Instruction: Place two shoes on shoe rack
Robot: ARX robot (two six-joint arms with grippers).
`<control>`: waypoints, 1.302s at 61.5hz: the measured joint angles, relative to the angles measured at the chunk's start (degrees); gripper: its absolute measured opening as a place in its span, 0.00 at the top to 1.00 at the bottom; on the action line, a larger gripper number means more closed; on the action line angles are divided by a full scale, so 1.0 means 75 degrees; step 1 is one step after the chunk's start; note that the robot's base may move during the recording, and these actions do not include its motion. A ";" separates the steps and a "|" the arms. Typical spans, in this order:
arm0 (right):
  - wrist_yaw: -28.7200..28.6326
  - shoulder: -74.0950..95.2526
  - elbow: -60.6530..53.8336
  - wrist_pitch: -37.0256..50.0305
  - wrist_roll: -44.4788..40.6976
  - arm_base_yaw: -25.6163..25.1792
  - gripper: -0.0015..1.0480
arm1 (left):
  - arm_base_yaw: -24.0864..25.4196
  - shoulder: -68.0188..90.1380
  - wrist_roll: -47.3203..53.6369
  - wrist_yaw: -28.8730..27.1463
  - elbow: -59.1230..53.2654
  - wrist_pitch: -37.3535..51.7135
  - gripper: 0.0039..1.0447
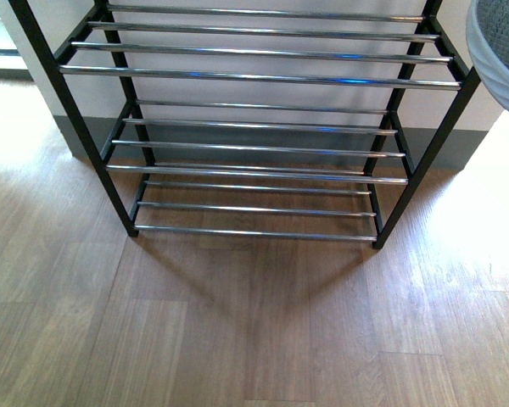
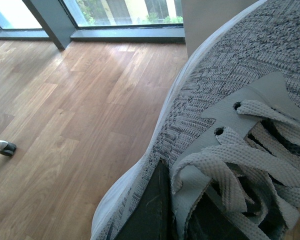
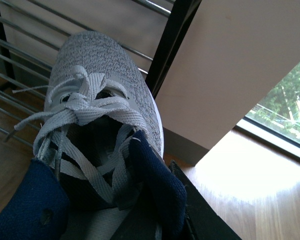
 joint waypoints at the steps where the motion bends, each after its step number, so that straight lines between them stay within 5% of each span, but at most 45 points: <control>1: 0.0003 0.0000 0.0000 0.0000 0.0000 0.0000 0.99 | 0.0000 0.0000 0.0000 0.0012 0.0000 0.0000 0.99; 80: 0.0099 0.0003 -0.0009 -0.0006 0.0000 -0.0020 0.99 | -0.0026 0.0003 0.0000 0.0076 -0.0006 0.0000 0.99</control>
